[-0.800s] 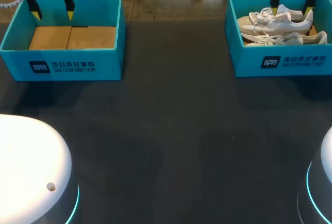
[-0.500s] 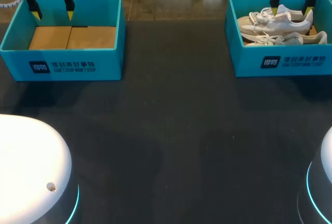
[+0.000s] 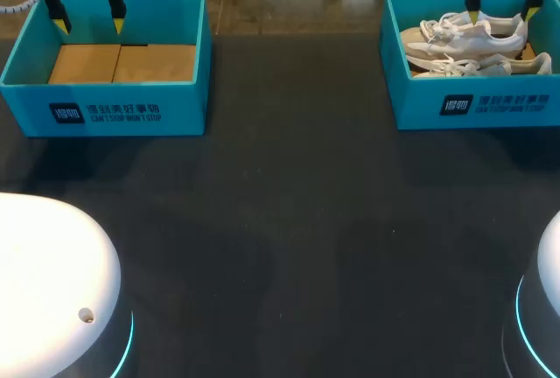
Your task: Take the shoe out of the shoebox, open the shoe tongue, remove and reinsert the insole, then place the shoe into the shoebox
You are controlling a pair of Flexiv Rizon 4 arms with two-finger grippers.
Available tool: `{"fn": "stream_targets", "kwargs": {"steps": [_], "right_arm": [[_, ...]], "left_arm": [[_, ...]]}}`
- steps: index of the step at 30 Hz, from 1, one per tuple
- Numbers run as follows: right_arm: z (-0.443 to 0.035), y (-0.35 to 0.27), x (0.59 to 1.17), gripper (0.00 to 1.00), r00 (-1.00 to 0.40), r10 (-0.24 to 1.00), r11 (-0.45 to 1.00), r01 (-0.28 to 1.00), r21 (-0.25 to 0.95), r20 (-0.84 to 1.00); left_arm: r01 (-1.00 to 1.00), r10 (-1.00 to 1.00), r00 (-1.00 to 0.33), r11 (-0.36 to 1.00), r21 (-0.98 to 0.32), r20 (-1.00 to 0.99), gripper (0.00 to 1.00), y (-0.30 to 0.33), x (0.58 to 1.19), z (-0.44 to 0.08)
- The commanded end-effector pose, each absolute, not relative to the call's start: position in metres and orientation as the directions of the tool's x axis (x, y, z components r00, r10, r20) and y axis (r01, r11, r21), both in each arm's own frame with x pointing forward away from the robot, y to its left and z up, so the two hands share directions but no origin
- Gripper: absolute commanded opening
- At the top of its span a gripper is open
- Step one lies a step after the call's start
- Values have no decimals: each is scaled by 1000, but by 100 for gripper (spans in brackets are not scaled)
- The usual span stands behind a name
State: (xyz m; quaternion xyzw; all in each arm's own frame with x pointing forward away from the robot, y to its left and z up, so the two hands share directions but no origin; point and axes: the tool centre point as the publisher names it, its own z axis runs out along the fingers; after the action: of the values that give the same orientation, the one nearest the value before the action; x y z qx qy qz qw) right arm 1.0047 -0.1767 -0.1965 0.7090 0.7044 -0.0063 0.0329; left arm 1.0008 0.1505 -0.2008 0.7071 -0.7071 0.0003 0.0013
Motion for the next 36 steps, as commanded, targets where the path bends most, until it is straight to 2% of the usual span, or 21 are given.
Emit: {"fn": "stream_targets", "kwargs": {"steps": [1, 10, 28, 31, 32, 36], "right_arm": [[-202, -205, 994, 100, 7, 1000, -5, 997, 72, -25], [-236, -242, 996, 100, -46, 998, 48, 996, 75, -35], [-284, -275, 1018, 100, -48, 997, 51, 997, 58, -53], [-293, -279, 1020, 92, -50, 997, 52, 997, 51, -54], [-296, -280, 1021, 93, -49, 997, 52, 998, 47, -59], [-304, -287, 1025, 80, -45, 997, 47, 998, 42, -61]], "left_arm": [[-1000, -1000, 0, 0, 1, 1, 100, 150, 1001, -200], [-1000, -1000, 0, 0, 1, 1, 100, 150, 1001, -200], [-1000, -1000, 0, 0, 1, 1, 100, 150, 1001, -200], [-1000, -1000, 0, 0, 1, 1, 100, 150, 1001, -200], [-1000, -1000, 0, 0, 1, 1, 100, 150, 1001, -200], [-1000, -1000, 0, 0, 1, 1, 100, 150, 1001, -200]]}}
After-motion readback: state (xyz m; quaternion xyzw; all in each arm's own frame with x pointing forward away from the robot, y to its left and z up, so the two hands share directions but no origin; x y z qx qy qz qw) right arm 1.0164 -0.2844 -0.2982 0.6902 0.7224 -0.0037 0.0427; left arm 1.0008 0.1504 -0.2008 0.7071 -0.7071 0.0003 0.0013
